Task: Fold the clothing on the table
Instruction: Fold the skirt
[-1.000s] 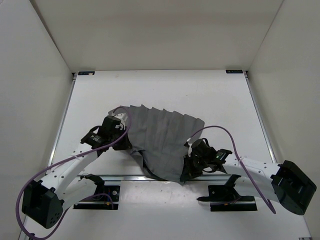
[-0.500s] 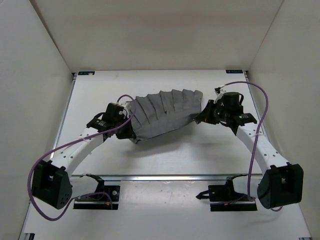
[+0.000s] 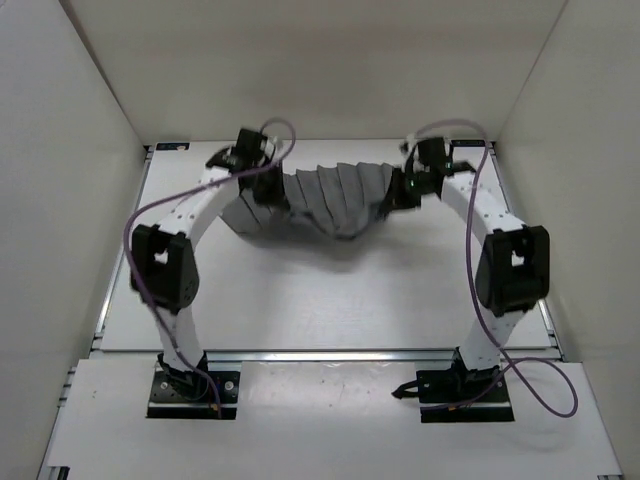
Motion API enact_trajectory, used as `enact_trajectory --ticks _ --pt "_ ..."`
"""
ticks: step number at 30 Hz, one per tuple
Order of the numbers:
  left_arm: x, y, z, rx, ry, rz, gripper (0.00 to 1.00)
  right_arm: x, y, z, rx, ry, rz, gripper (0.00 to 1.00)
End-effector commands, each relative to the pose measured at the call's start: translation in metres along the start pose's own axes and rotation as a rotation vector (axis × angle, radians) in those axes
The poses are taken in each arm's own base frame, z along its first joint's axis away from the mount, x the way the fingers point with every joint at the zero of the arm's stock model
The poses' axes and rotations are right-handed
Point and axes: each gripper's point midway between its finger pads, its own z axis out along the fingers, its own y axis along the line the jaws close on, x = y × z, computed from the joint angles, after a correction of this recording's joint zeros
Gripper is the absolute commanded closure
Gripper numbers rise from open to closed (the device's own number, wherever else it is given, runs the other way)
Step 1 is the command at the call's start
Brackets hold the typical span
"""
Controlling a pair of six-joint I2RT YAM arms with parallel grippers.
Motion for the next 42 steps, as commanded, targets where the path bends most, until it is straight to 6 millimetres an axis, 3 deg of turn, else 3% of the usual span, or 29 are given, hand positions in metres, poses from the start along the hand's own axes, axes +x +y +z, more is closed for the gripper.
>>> enact_trajectory --ticks 1,3,4,5,6,7,8,9,10,11,12,13,14,15,16,17,18,20,22,23,26,27,30,34,35,38,40,42 --pt "-0.136 -0.027 -0.065 -0.029 -0.326 0.152 1.00 -0.143 0.049 -0.071 -0.005 -0.346 -0.257 1.00" --pt "-0.215 -0.062 -0.148 -0.038 -0.626 0.228 1.00 -0.210 0.092 -0.135 -0.007 -0.544 -0.343 1.00" --pt "-0.225 -0.066 -0.172 -0.053 -0.702 0.231 1.00 -0.228 0.111 -0.168 0.004 -0.648 -0.389 1.00" --pt "-0.236 -0.074 -0.211 -0.052 -0.823 0.234 1.00 -0.234 0.123 -0.190 0.005 -0.714 -0.412 1.00" --pt "-0.236 -0.080 -0.243 -0.043 -0.918 0.247 1.00 -0.236 0.138 -0.213 0.018 -0.789 -0.443 0.99" --pt "-0.223 -0.070 -0.225 -0.101 -0.889 0.267 1.00 -0.230 0.144 -0.214 0.050 -0.806 -0.484 1.00" --pt "-0.222 -0.084 -0.279 -0.111 -1.044 0.302 1.00 -0.225 0.161 -0.247 0.055 -0.899 -0.523 1.00" --pt "-0.209 -0.080 -0.291 -0.133 -1.090 0.302 1.00 -0.214 0.164 -0.249 0.122 -0.938 -0.553 1.00" --pt "-0.195 -0.080 -0.290 -0.121 -1.076 0.315 1.00 -0.201 0.154 -0.251 0.221 -0.971 -0.581 1.00" --pt "-0.185 -0.069 -0.273 -0.125 -1.026 0.300 1.00 -0.185 0.132 -0.224 0.268 -0.908 -0.570 1.00" --pt "-0.173 -0.067 -0.277 -0.102 -1.013 0.295 1.00 -0.177 0.129 -0.236 0.254 -0.936 -0.553 1.00" --pt "-0.155 -0.053 -0.246 -0.122 -0.931 0.299 1.00 -0.159 0.103 -0.207 0.230 -0.837 -0.512 1.00" --pt "-0.130 -0.043 -0.228 -0.134 -0.874 0.297 1.00 -0.132 0.092 -0.185 0.164 -0.757 -0.454 1.00" --pt "-0.112 -0.039 -0.226 -0.142 -0.850 0.296 1.00 -0.119 0.078 -0.186 0.162 -0.737 -0.423 1.00" --pt "-0.084 -0.027 -0.195 -0.149 -0.754 0.296 1.00 -0.089 0.058 -0.156 0.177 -0.638 -0.383 1.00" --pt "-0.059 -0.018 -0.181 -0.138 -0.699 0.276 1.00 -0.057 0.041 -0.138 0.197 -0.571 -0.351 1.00" --pt "-0.039 -0.020 -0.182 -0.096 -0.674 0.257 1.00 -0.039 0.038 -0.140 0.212 -0.556 -0.315 1.00" --pt "0.020 -0.001 -0.142 -0.082 -0.515 0.228 1.00 0.025 0.021 -0.112 0.202 -0.412 -0.250 1.00" --pt "0.065 0.002 -0.127 -0.051 -0.426 0.191 1.00 0.067 0.017 -0.109 0.160 -0.348 -0.183 1.00" --pt "0.092 0.013 -0.111 -0.060 -0.336 0.180 1.00 0.095 0.010 -0.099 0.151 -0.274 -0.131 1.00" --pt "0.145 0.018 -0.099 -0.022 -0.185 0.122 1.00 0.150 0.010 -0.095 0.106 -0.152 -0.031 1.00" --pt "0.157 0.018 -0.095 -0.018 -0.151 0.110 1.00 0.158 0.015 -0.097 0.081 -0.140 -0.004 1.00" --pt "0.175 0.021 -0.104 -0.013 -0.105 0.069 1.00 0.176 0.034 -0.107 0.012 -0.108 0.014 1.00" --pt "0.182 0.021 -0.114 0.004 -0.094 0.035 1.00 0.183 0.033 -0.099 -0.022 -0.083 -0.006 1.00" --pt "0.180 0.022 -0.112 -0.002 -0.091 0.032 1.00 0.173 0.031 -0.098 -0.025 -0.109 0.002 1.00" --pt "0.152 0.029 -0.105 -0.015 -0.117 0.034 1.00 0.154 0.024 -0.087 -0.062 -0.124 0.004 1.00" --pt "0.123 0.022 -0.105 -0.008 -0.156 0.048 1.00 0.145 0.018 -0.082 -0.054 -0.141 -0.010 1.00" --pt "0.102 0.014 -0.092 -0.013 -0.151 0.081 1.00 0.137 0.012 -0.080 -0.038 -0.154 -0.016 1.00"
